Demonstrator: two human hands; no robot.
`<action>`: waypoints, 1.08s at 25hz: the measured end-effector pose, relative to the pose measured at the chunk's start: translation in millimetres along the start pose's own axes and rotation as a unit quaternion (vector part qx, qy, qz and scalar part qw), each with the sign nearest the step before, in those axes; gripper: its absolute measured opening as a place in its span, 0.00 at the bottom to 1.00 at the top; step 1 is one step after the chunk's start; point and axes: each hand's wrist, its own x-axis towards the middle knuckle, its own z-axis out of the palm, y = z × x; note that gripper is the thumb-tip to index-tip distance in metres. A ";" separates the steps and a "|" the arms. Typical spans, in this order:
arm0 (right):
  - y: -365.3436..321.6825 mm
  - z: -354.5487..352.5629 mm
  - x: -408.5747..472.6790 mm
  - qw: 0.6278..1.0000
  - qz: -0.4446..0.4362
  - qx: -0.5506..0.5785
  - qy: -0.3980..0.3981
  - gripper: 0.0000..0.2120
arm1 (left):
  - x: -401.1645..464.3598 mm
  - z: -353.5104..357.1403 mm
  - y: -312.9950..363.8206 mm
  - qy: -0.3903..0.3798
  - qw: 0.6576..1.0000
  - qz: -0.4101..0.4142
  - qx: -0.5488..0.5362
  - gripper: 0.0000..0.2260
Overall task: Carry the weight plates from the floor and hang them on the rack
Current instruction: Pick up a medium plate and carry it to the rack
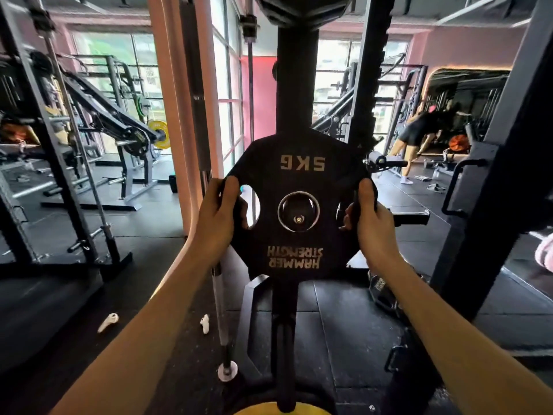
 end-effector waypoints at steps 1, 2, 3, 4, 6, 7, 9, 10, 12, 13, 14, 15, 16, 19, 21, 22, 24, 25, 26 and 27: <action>4.0 3.3 8.8 1.000 -0.002 -0.001 -0.004 0.27 | 5.9 0.8 -5.3 -0.012 1.000 0.004 0.016 0.16; 7.6 6.8 18.4 1.000 -0.004 -0.003 -0.007 0.27 | 11.9 2.2 -9.0 -0.023 0.999 0.006 0.031 0.17; 11.3 10.0 28.5 1.000 -0.003 -0.006 -0.011 0.26 | 18.4 4.6 -12.6 -0.028 0.999 0.004 0.042 0.16; 14.1 12.7 39.0 1.000 -0.003 -0.007 -0.016 0.26 | 25.3 7.1 -15.9 -0.030 0.998 0.000 0.051 0.14; 19.9 18.3 59.3 1.000 0.004 -0.005 -0.028 0.25 | 40.0 11.7 -21.2 -0.042 0.997 -0.016 0.055 0.11; 23.2 21.2 69.3 0.999 0.009 -0.005 -0.034 0.25 | 47.8 13.7 -25.0 -0.046 0.997 -0.022 0.055 0.12; 28.8 27.0 85.5 0.999 0.022 -0.004 -0.043 0.24 | 61.6 15.5 -33.7 -0.055 0.996 -0.026 0.064 0.12; 31.2 29.5 92.0 0.999 0.025 -0.004 -0.045 0.24 | 68.0 16.6 -38.0 -0.059 0.995 -0.026 0.071 0.11; 35.1 34.0 101.8 0.999 0.026 0.001 -0.045 0.23 | 79.7 18.6 -44.7 -0.059 0.994 -0.026 0.084 0.11; 36.8 35.9 105.8 0.999 0.027 0.003 -0.045 0.23 | 84.7 19.3 -48.0 -0.059 0.994 -0.027 0.089 0.11; 38.8 37.4 109.4 0.999 0.029 0.003 -0.045 0.23 | 88.6 19.9 -50.6 -0.059 0.994 -0.028 0.089 0.11; 40.7 38.8 113.4 0.998 0.029 0.003 -0.048 0.23 | 92.5 20.8 -53.3 -0.061 0.994 -0.027 0.086 0.12; 42.4 39.8 117.4 0.998 0.029 0.003 -0.050 0.23 | 96.0 21.2 -56.0 -0.063 0.994 -0.026 0.084 0.12; 46.1 40.3 124.6 0.998 0.029 -0.012 -0.060 0.23 | 103.1 23.4 -61.0 -0.065 0.992 -0.034 0.100 0.12; 46.5 39.7 125.4 0.997 0.036 -0.021 -0.061 0.24 | 104.5 24.5 -62.8 -0.067 0.992 -0.035 0.104 0.13; 45.8 39.4 126.3 0.997 0.042 -0.027 -0.064 0.26 | 104.2 24.5 -62.9 -0.066 0.992 -0.035 0.105 0.12; 41.6 37.3 126.8 0.994 0.063 -0.050 -0.079 0.30 | 103.7 22.7 -62.0 -0.065 0.990 -0.042 0.116 0.11; 39.9 35.6 126.8 0.991 0.080 -0.068 -0.086 0.34 | 103.9 20.6 -62.3 -0.066 0.989 -0.050 0.122 0.12; 38.7 33.0 125.3 0.986 0.097 -0.094 -0.095 0.37 | 102.8 18.7 -62.2 -0.070 0.988 -0.058 0.127 0.15; 37.1 29.6 121.2 0.980 0.111 -0.123 -0.109 0.38 | 99.3 17.2 -60.5 -0.074 0.985 -0.070 0.141 0.19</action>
